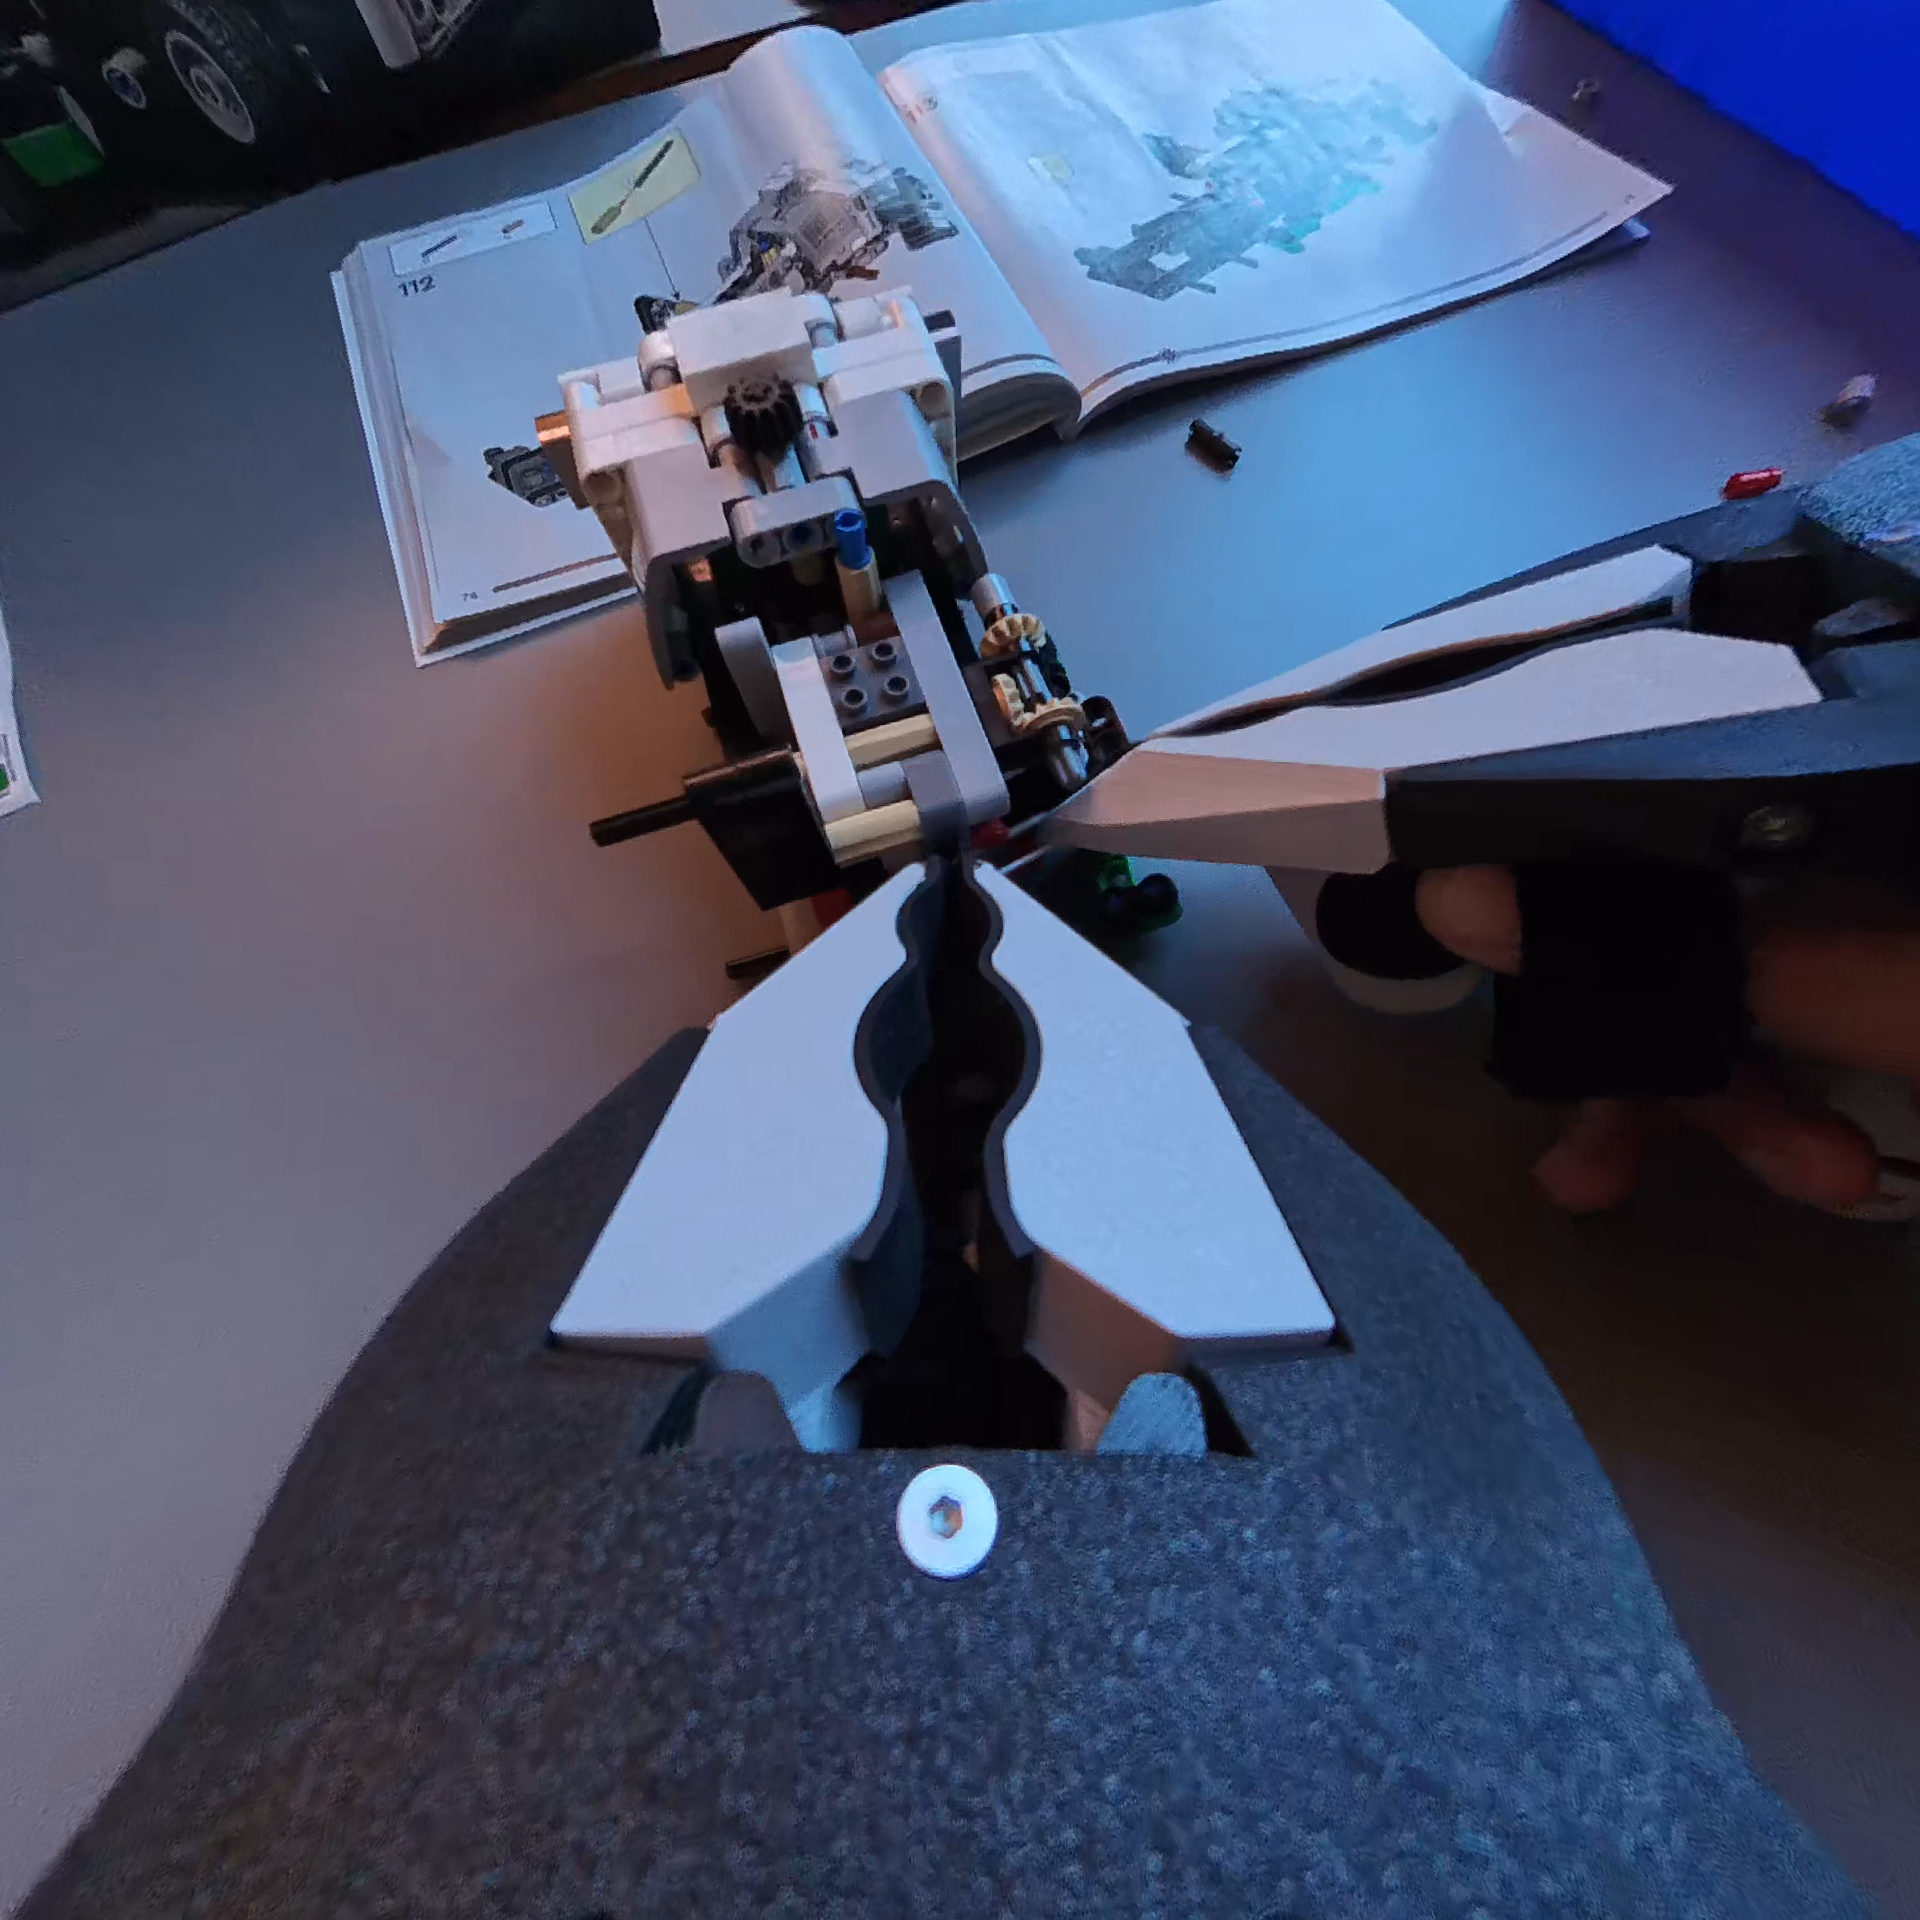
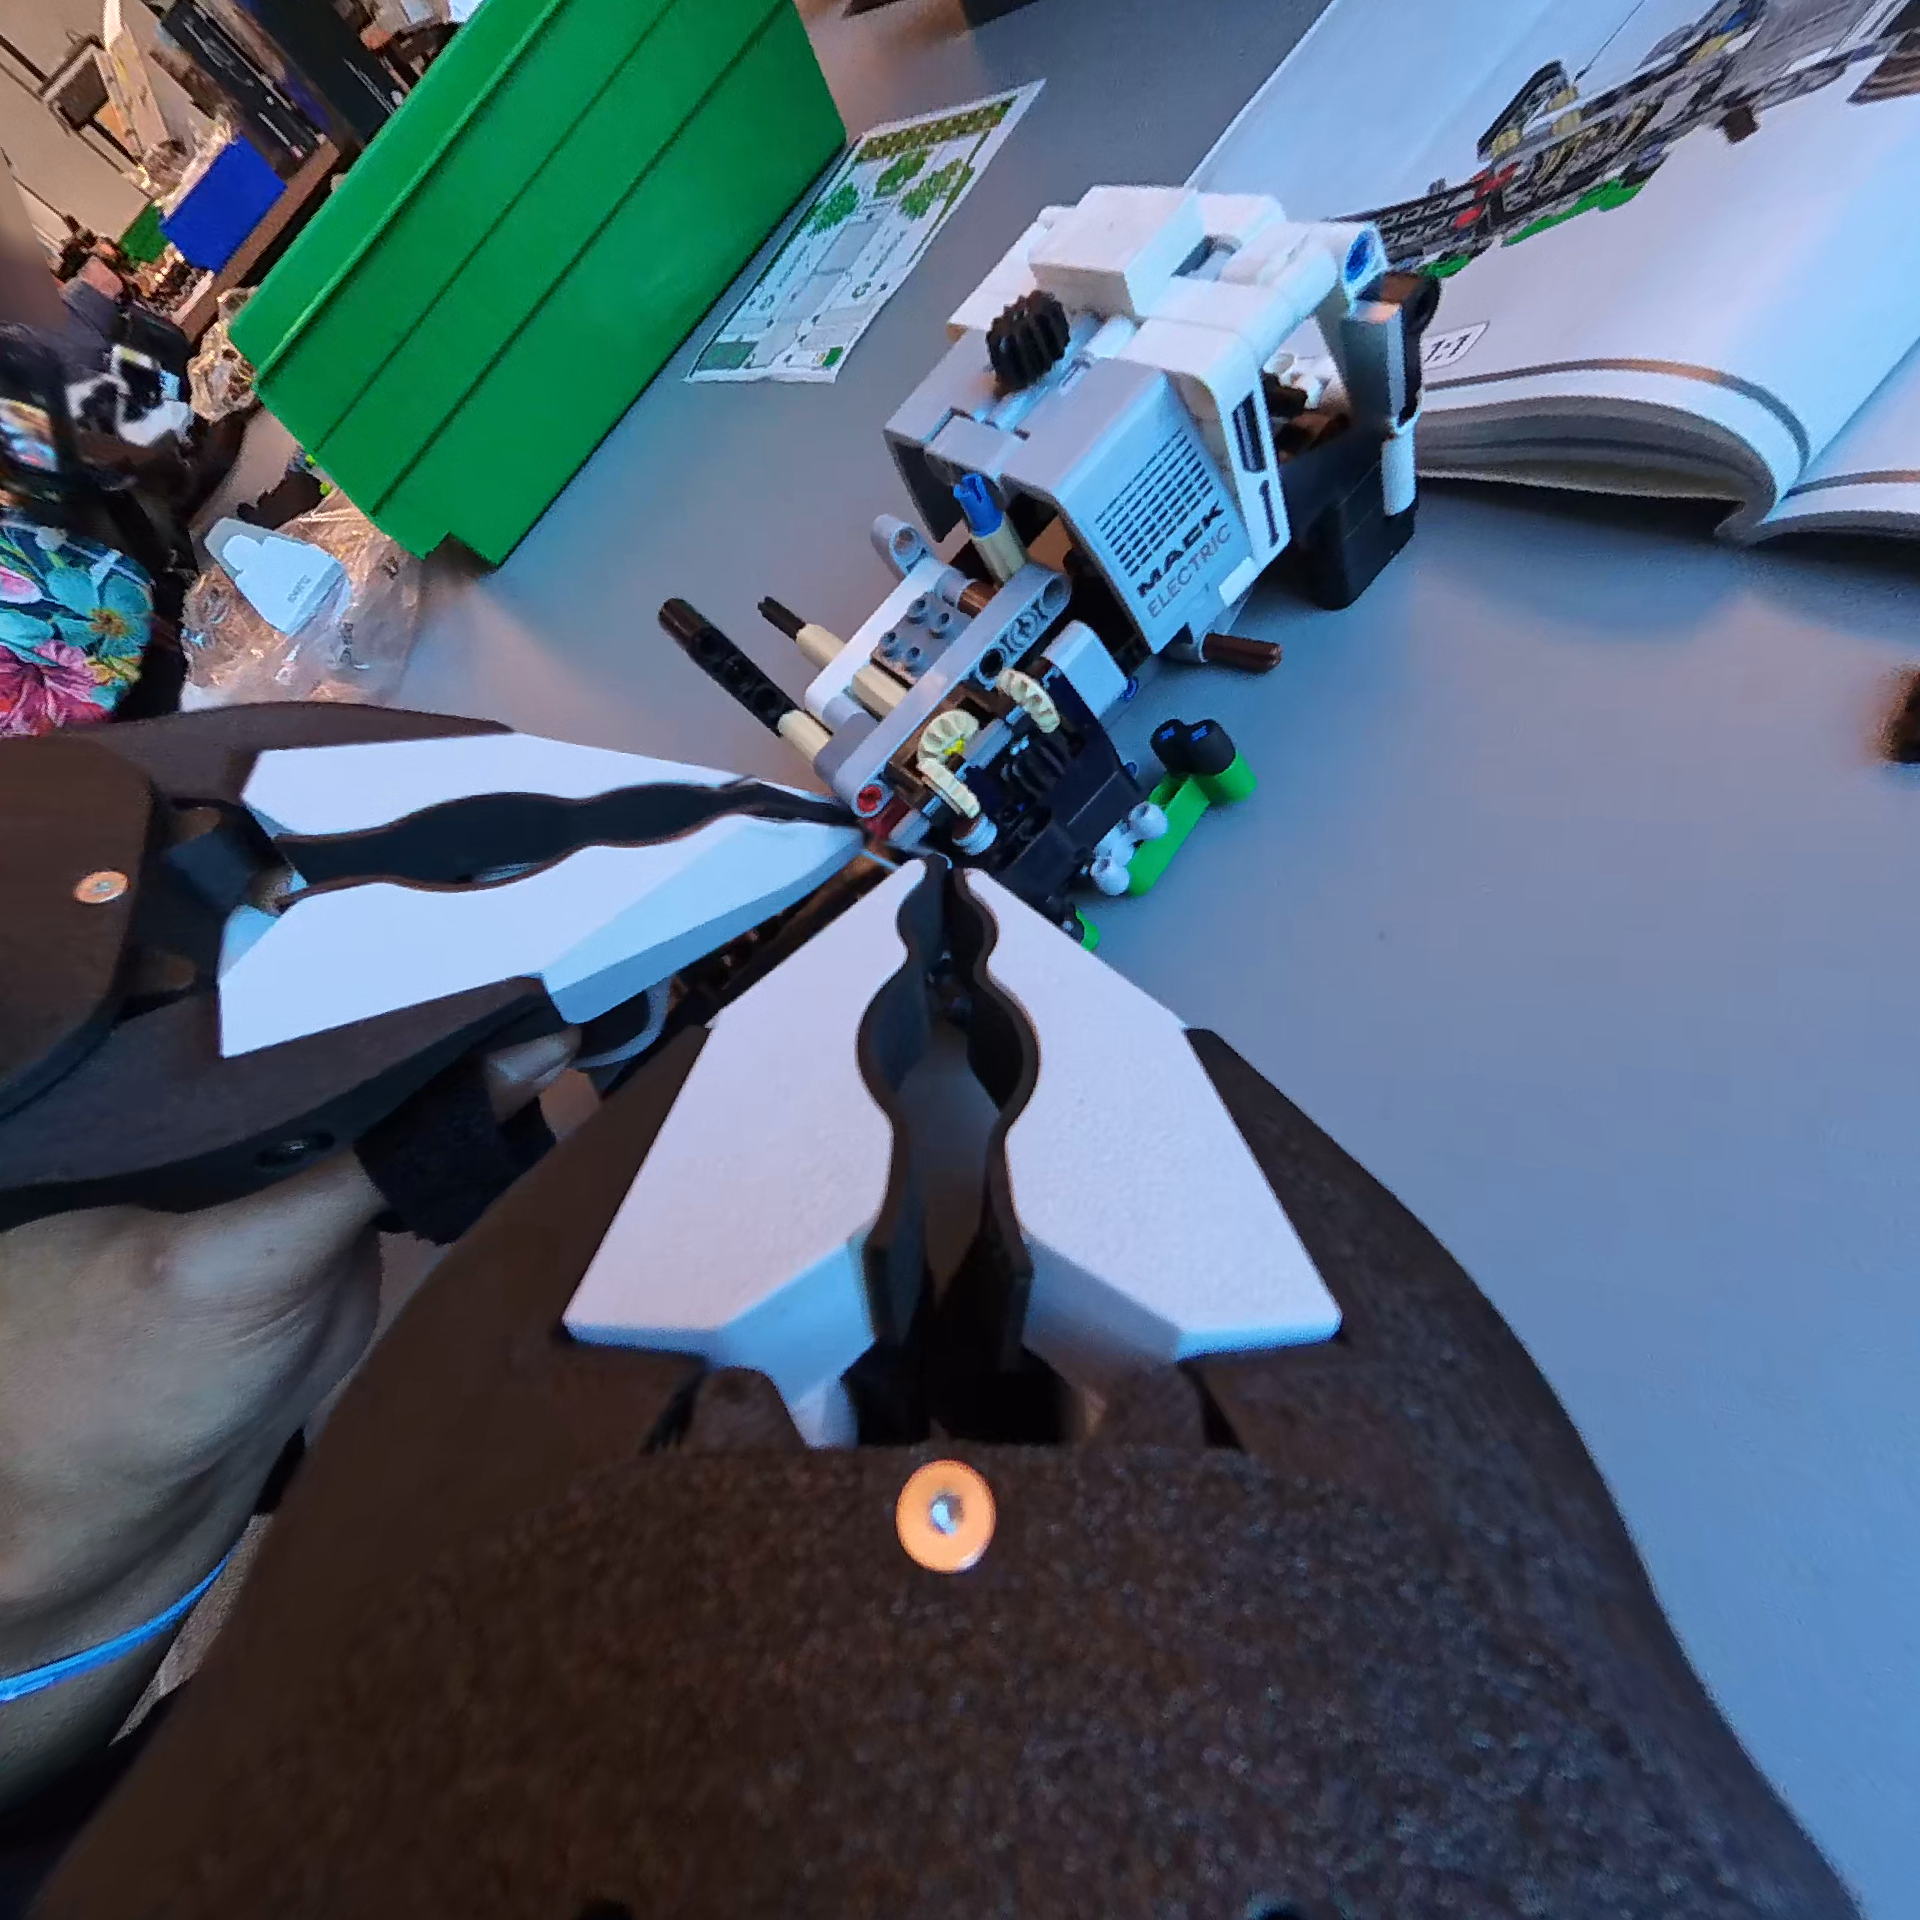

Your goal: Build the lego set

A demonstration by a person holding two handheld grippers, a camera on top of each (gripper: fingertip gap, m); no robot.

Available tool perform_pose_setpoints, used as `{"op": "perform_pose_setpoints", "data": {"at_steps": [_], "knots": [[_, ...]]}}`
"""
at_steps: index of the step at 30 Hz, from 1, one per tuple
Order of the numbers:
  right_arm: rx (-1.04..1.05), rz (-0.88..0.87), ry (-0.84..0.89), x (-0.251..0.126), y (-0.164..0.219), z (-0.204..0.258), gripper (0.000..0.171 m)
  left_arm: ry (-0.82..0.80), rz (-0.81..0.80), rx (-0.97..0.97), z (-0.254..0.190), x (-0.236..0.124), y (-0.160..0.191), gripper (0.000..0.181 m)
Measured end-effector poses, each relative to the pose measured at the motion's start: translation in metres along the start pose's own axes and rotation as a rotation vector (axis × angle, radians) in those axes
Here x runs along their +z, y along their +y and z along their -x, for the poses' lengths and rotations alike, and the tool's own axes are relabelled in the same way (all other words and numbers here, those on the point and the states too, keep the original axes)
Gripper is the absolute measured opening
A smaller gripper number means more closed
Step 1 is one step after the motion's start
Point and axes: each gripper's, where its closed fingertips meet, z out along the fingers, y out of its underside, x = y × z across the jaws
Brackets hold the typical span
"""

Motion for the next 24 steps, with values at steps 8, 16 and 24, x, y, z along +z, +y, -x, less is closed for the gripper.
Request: {"op": "perform_pose_setpoints", "data": {"at_steps": [8, 16, 24], "knots": [[0.001, -0.031, -0.018, -0.005, -0.002, 0.004, 0.000, 0.017, -0.009, 0.023, -0.003, -0.007, -0.004, 0.000], [0.018, -0.009, -0.035, -0.005, 0.003, 0.005, 0.000, 0.047, -0.001, 0.016, -0.006, -0.010, 0.003, 0.000], [0.113, -0.056, -0.132, -0.013, -0.004, 0.011, 0.000, 0.179, -0.036, -0.131, -0.012, -0.009, -0.002, 0.000]]}}
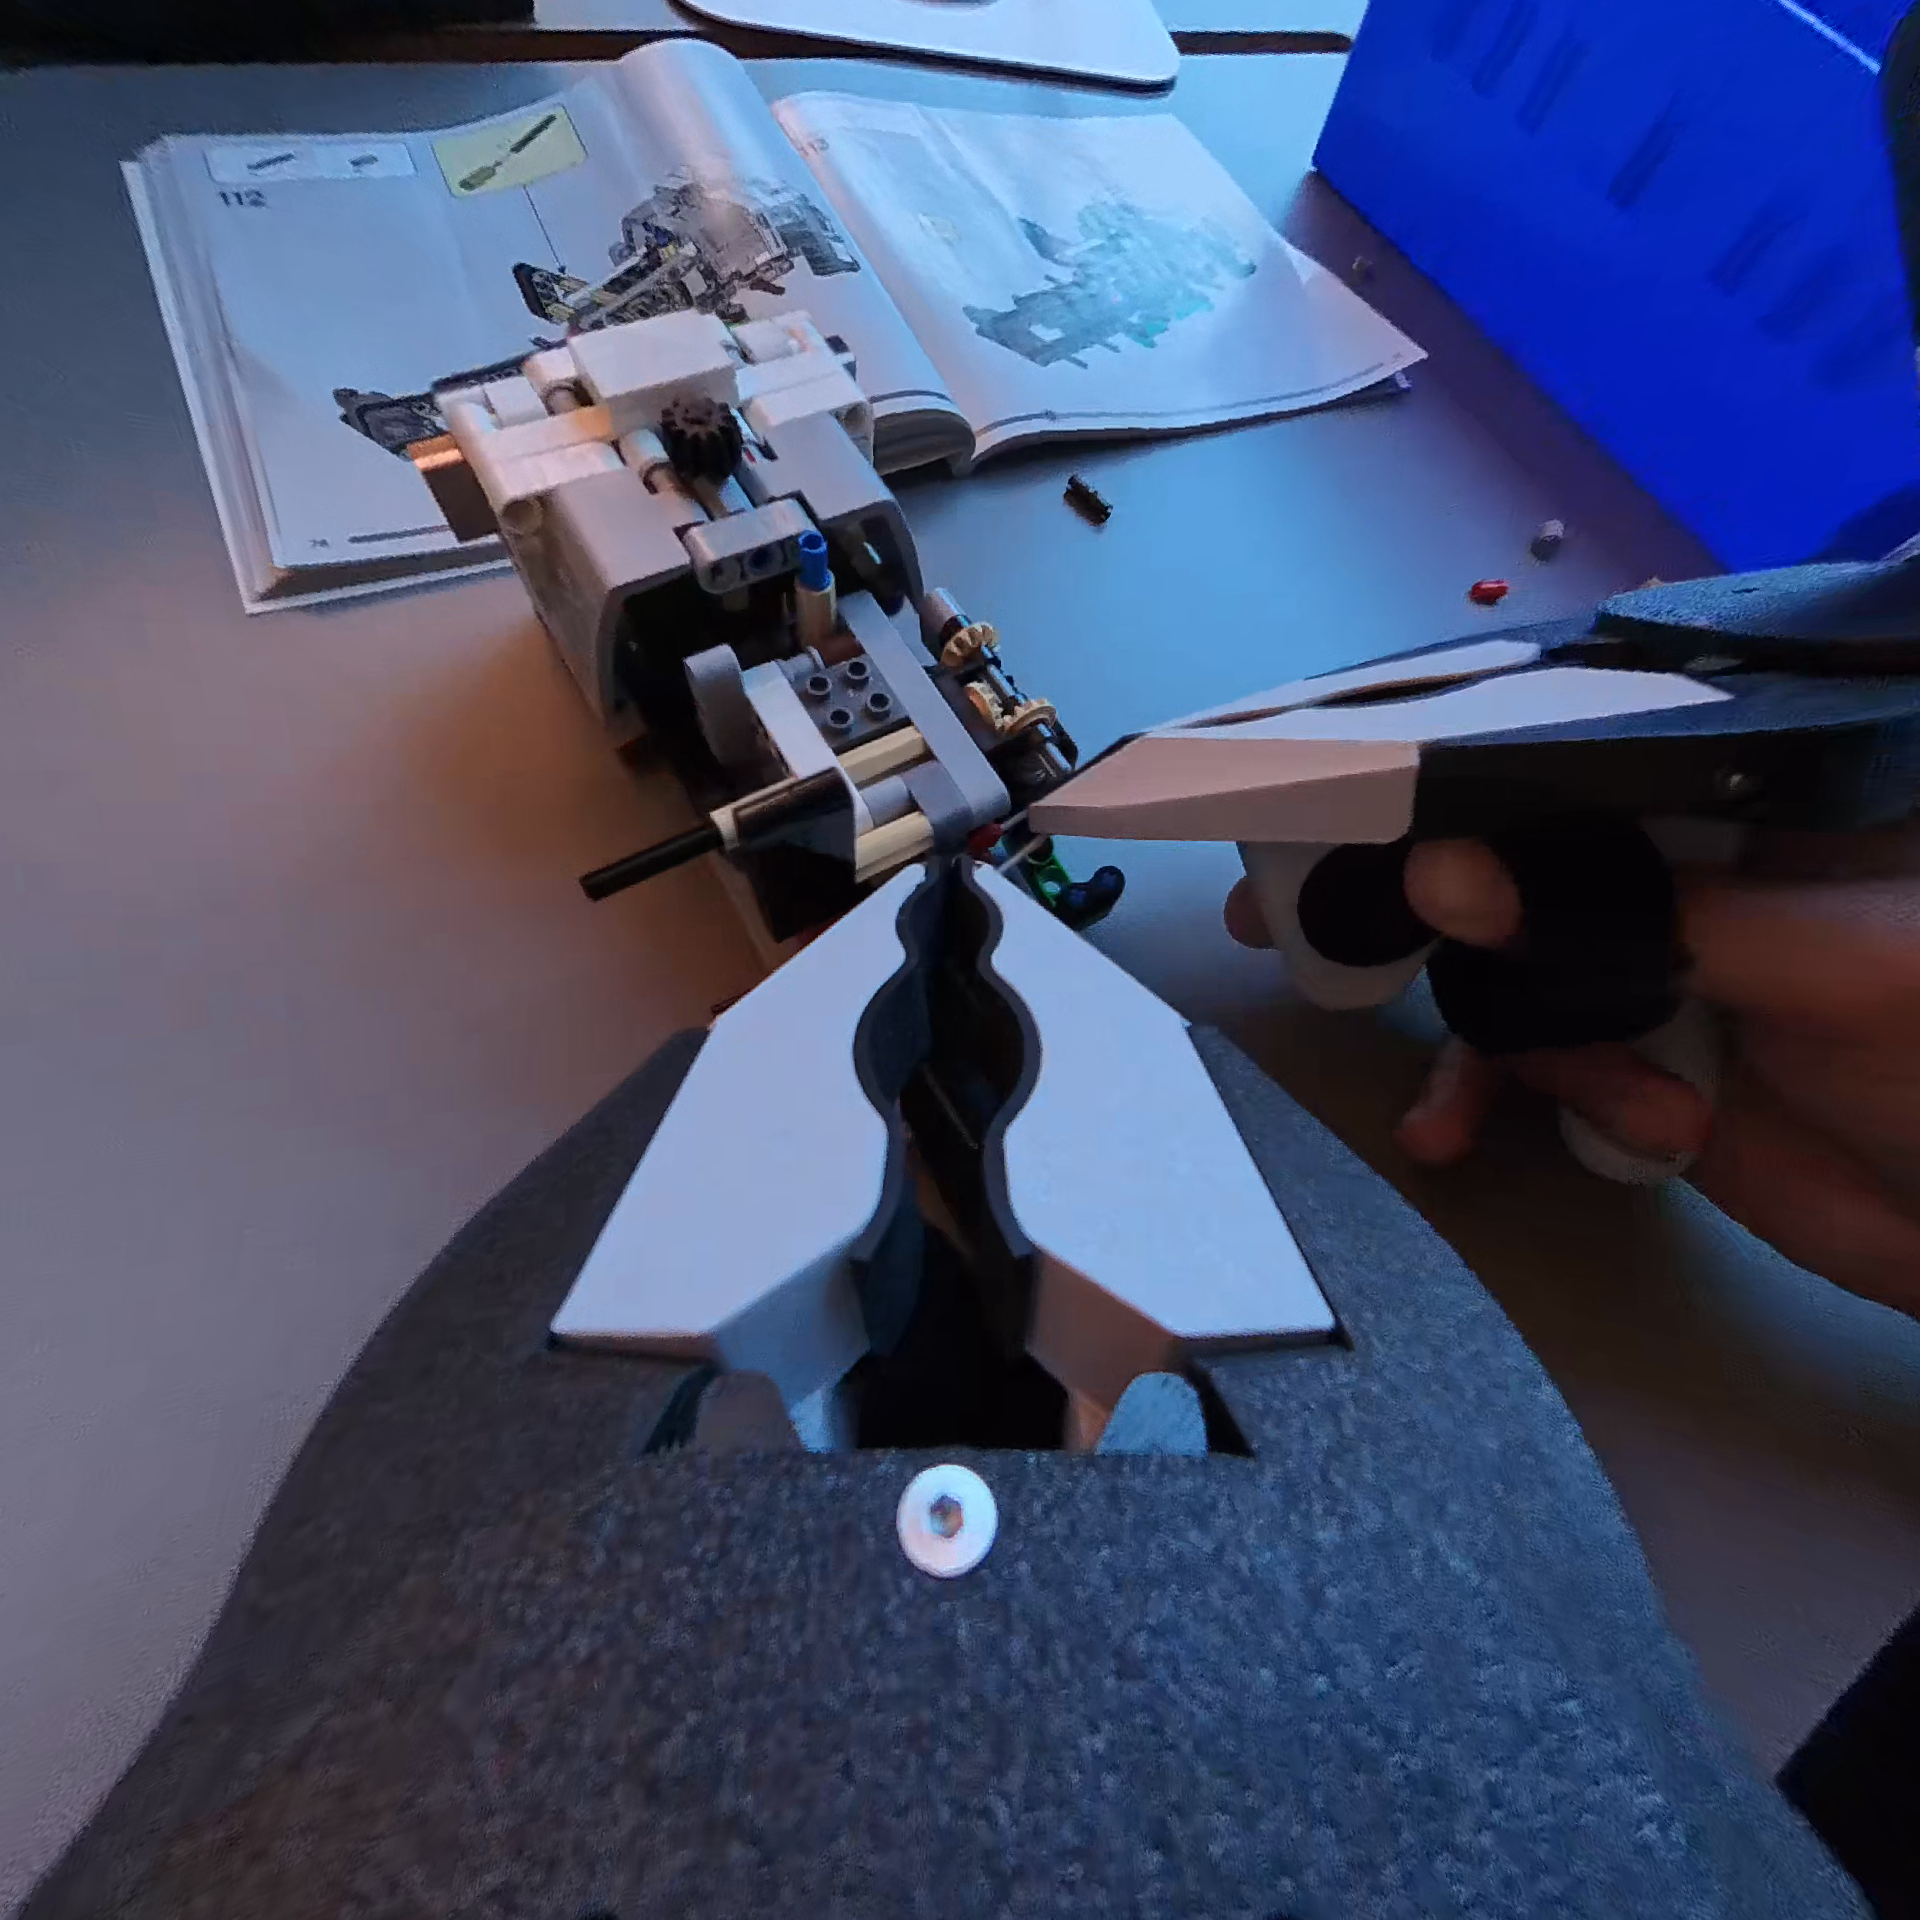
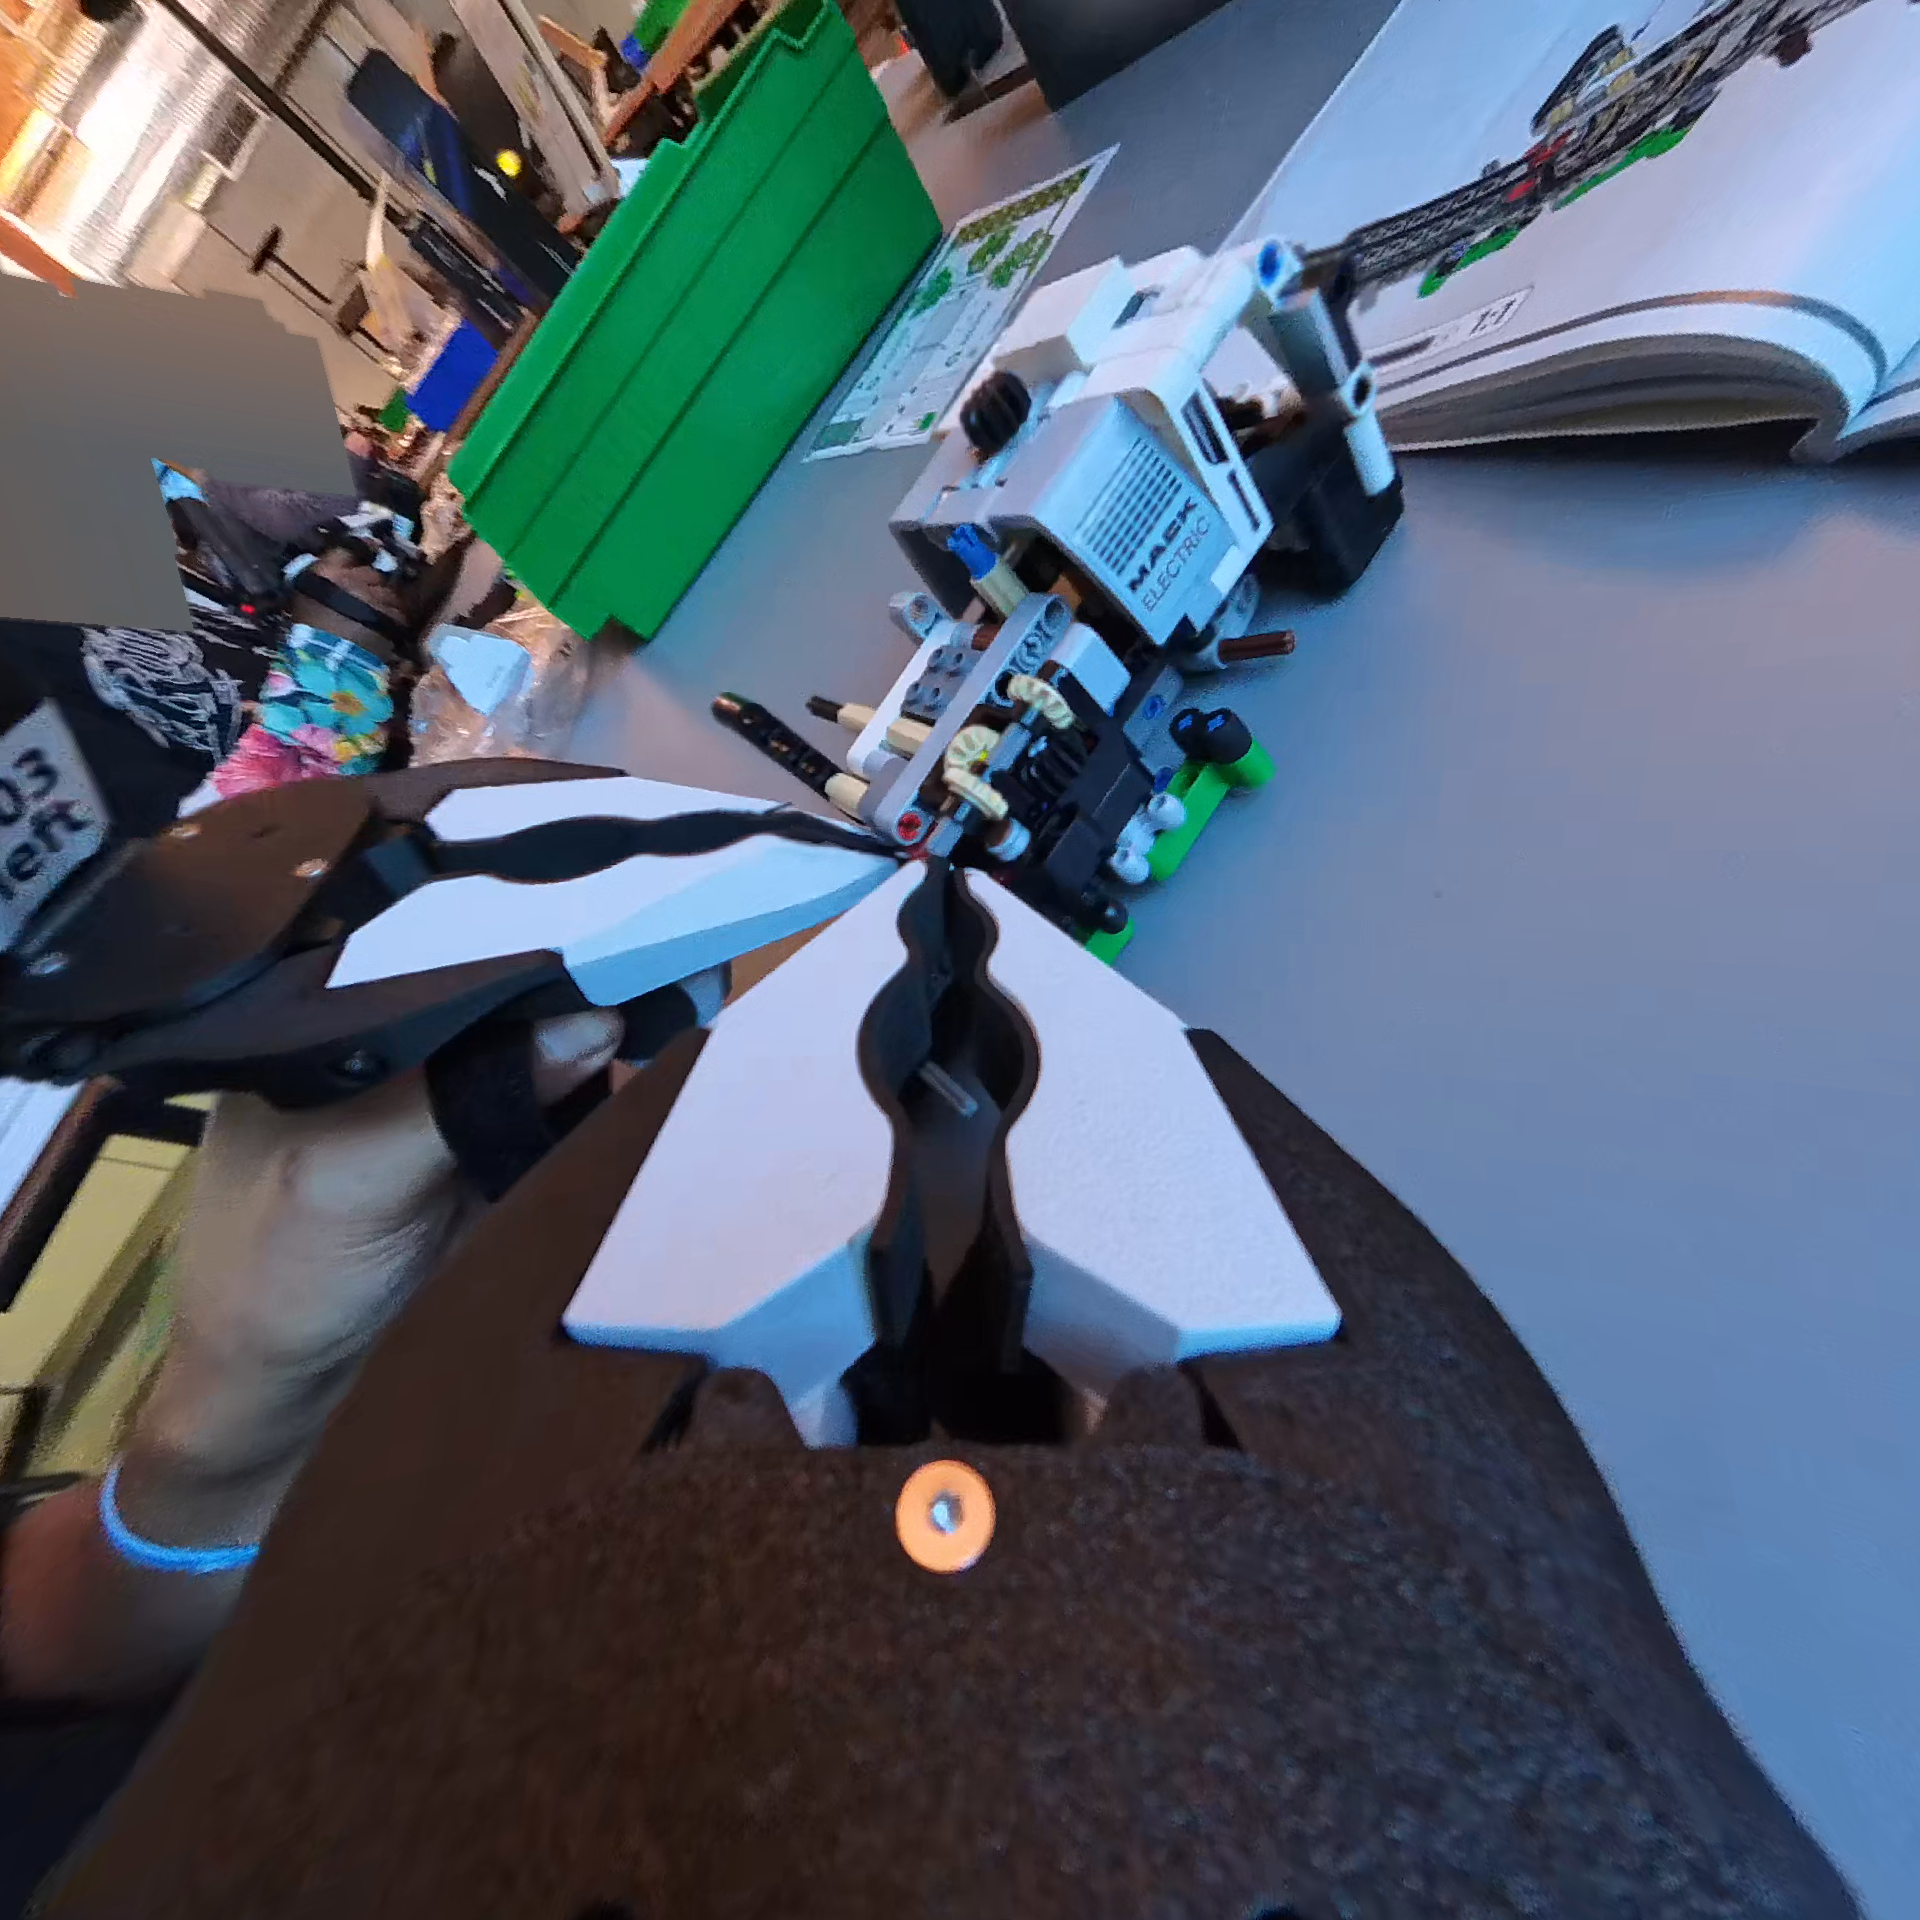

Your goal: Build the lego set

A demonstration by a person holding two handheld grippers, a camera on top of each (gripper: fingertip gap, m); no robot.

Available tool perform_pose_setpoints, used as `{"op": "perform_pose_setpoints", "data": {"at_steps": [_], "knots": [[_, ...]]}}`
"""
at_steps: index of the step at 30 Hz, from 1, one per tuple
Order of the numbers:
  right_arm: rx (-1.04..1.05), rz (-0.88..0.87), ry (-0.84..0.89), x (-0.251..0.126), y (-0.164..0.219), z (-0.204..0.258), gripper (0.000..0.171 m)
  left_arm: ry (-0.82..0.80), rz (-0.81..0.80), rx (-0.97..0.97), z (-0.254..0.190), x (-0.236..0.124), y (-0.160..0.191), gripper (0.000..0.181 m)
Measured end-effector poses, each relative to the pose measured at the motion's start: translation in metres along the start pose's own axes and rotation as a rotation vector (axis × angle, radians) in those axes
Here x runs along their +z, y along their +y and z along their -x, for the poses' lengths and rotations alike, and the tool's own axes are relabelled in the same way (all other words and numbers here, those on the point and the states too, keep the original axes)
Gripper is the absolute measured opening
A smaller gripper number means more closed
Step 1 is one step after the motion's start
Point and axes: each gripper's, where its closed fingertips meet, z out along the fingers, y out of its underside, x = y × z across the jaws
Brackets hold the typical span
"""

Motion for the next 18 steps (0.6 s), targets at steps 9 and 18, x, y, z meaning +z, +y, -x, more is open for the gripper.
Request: {"op": "perform_pose_setpoints", "data": {"at_steps": [9, 18], "knots": [[-0.066, 0.089, -0.009, -0.003, 0.019, 0.007, 0.000, 0.010, 0.049, 0.039, -0.006, 0.001, 0.009, 0.000], [-0.118, 0.042, 0.014, -0.010, 0.014, 0.005, 0.000, -0.023, 0.012, 0.140, -0.011, -0.009, 0.007, 0.000]]}}
